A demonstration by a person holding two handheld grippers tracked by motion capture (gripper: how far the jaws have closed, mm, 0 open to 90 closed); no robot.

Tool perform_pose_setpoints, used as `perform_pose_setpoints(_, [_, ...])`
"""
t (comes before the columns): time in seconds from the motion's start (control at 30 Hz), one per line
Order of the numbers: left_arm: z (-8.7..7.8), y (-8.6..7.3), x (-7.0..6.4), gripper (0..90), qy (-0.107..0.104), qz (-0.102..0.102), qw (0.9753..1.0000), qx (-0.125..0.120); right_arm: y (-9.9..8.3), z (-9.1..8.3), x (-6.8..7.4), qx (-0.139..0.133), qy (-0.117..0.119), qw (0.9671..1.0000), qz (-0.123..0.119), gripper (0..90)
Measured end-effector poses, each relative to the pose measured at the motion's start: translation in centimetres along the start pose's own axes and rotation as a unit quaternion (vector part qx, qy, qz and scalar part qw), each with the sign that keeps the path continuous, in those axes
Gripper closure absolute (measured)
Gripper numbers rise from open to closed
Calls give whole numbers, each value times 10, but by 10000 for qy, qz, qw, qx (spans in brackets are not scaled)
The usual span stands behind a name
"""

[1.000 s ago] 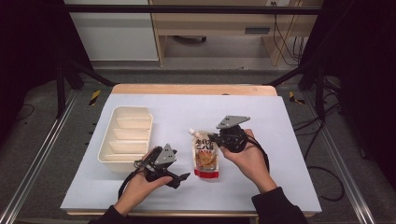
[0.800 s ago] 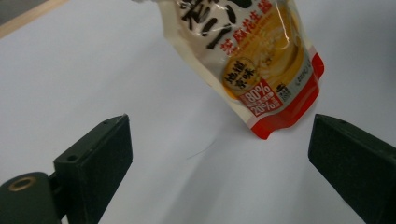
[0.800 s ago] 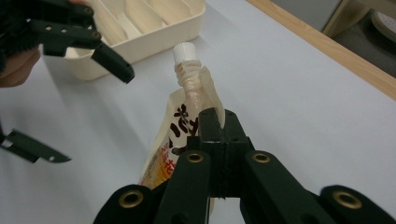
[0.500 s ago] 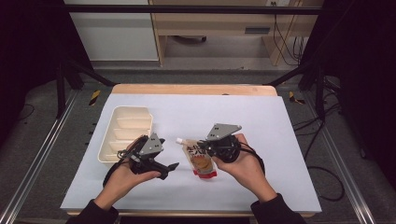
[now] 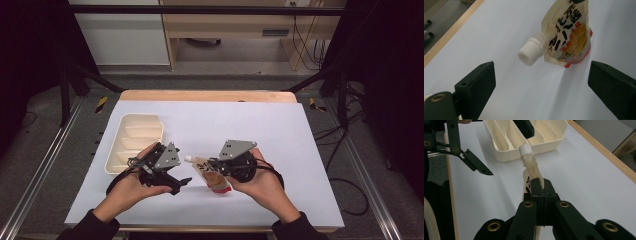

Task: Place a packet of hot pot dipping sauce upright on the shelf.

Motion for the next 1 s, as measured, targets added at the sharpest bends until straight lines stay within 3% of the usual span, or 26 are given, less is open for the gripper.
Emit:
perform_pose_setpoints(0.43, [7, 11, -8, 128, -152, 379, 9989, 239, 3, -1, 8, -12, 179, 9996, -214, 900])
perform_pose_setpoints(0.57, [10, 15, -9, 202, -242, 511, 9980, 266, 4, 1, 11, -30, 234, 9993, -275, 900])
perform_pose_setpoints(0.67, [12, 19, -15, 274, -428, 613, 9965, 378, 6, 1, 14, -36, 279, 9991, -313, 900])
perform_pose_setpoints(0.77, [14, 19, -15, 325, -396, 688, 9958, 450, 6, 1, 15, -35, 297, 9990, -332, 900])
perform_pose_setpoints(0.93, [22, 19, -18, 383, -515, 735, 9940, 628, 6, 1, 16, -68, 315, 9989, -345, 899])
perform_pose_setpoints(1.0, [22, 23, -19, 477, -531, 738, 9945, 530, 6, 0, 16, -65, 318, 9989, -347, 898])
Point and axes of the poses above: each handheld gripper's, and its own axes: z roughly forward along the jaws, y roughly out of its top, x roughly to its left, the point moved 9 cm from there along z, roughly forward along the jaws, and after that the axes turned 12 degrees about -z, right-handed, at the moved point
